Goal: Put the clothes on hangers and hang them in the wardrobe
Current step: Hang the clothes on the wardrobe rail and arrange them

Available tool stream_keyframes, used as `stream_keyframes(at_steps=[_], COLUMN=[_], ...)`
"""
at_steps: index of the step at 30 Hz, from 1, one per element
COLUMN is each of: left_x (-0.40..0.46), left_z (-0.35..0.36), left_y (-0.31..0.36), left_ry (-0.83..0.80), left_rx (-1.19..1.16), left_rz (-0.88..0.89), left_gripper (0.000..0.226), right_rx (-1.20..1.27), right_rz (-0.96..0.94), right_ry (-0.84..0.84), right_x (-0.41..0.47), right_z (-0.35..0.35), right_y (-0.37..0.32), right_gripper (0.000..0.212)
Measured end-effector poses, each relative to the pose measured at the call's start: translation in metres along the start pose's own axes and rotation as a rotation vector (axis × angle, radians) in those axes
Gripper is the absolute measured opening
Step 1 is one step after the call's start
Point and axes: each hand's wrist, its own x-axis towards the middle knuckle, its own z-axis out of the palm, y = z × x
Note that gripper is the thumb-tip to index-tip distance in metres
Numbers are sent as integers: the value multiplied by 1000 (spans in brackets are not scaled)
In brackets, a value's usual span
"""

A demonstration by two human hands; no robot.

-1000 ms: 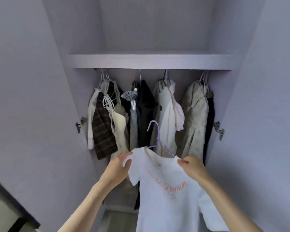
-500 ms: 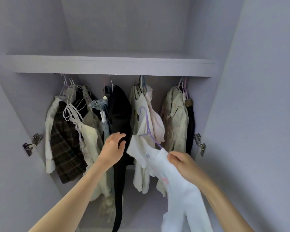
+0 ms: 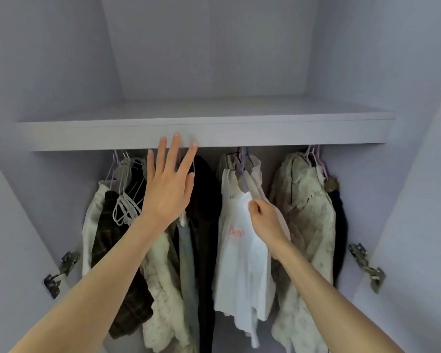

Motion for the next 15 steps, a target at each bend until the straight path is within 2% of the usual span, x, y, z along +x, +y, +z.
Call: stream_keyframes(at_steps=[5,9,15], left_x=[27,29,30], left_z=[19,32,38], left_y=[-35,-48,-49], left_ry=[49,118,178], left_rx=[76,117,113], left_rz=[66,131,124], left_gripper=[55,57,58], right_rx=[-178,-155,-179], right_rz=[-29,-33,126], right_ry=[114,151,136], right_x=[66,104,135], right_z=[40,58,73], right_y=[2,3,19], right_gripper=[40,38,35])
